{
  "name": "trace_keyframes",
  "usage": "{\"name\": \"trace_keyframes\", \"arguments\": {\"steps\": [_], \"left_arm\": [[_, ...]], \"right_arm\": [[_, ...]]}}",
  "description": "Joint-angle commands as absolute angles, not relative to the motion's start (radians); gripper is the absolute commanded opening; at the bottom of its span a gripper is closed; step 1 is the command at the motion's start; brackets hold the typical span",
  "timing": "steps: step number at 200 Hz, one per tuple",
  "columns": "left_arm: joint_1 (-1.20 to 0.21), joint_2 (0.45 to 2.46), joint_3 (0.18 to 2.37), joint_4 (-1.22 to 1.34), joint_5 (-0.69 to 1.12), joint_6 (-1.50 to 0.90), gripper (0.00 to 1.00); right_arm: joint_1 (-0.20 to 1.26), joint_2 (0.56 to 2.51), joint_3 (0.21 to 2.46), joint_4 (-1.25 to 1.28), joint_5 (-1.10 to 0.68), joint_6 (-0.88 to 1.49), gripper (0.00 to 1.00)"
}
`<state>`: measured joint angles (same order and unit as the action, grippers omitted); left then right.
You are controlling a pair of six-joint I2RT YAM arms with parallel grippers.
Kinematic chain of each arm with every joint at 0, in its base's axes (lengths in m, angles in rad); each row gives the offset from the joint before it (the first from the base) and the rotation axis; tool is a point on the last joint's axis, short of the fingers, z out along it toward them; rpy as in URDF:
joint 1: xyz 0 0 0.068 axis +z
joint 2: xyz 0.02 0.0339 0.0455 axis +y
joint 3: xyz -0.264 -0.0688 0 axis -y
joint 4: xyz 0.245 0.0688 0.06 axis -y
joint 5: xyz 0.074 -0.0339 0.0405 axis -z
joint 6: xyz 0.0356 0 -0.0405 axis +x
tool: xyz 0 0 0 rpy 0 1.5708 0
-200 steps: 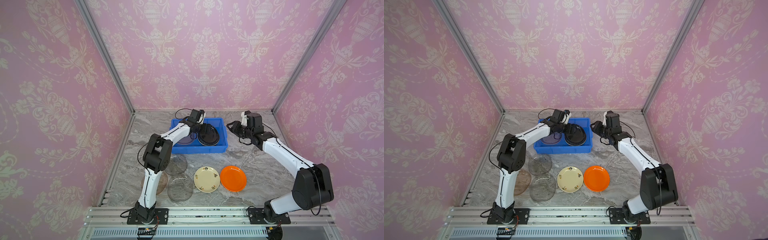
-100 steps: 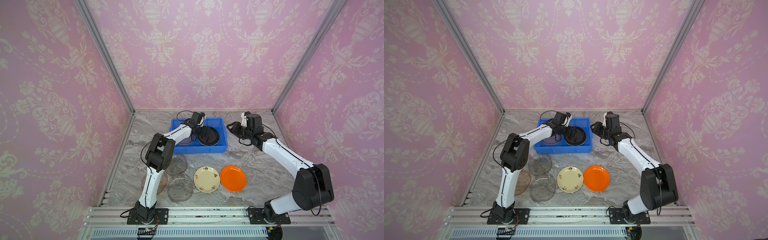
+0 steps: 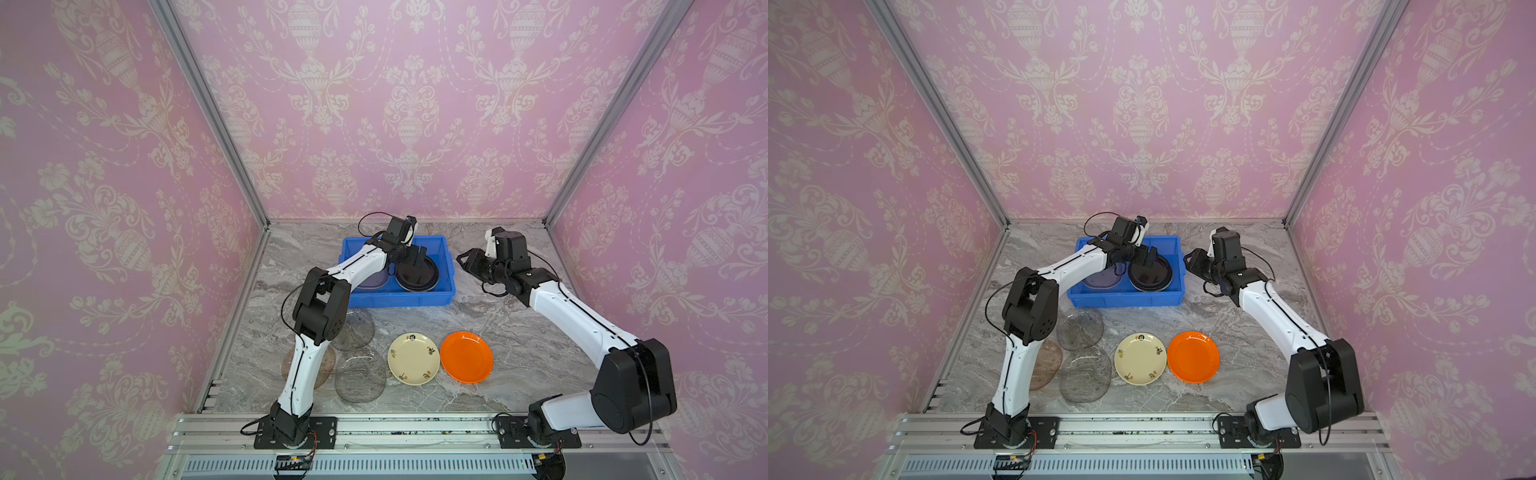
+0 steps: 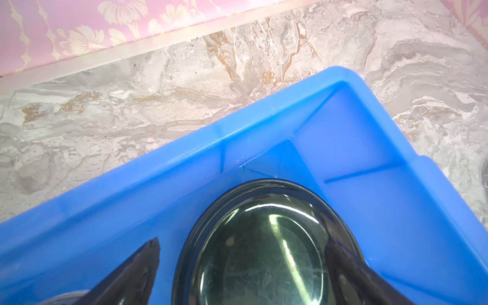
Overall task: Place the plates into the plastic bin on the countertop
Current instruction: Place the plate in the plastic bin.
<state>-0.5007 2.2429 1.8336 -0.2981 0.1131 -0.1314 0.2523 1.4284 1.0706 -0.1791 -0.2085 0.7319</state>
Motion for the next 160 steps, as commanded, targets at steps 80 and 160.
{"name": "trace_keyframes", "arguments": {"steps": [80,160], "left_arm": [[-0.506,2.218,1.675,-0.281,0.192,-0.186,0.85],[-0.509,2.191,1.747,-0.291,0.201,-0.181,0.86]], "right_arm": [[0.262,1.419,1.057,-0.173,-0.204,0.725,0.42],[0.254,1.391,1.047,-0.254,-0.199,0.691,0.41]]}}
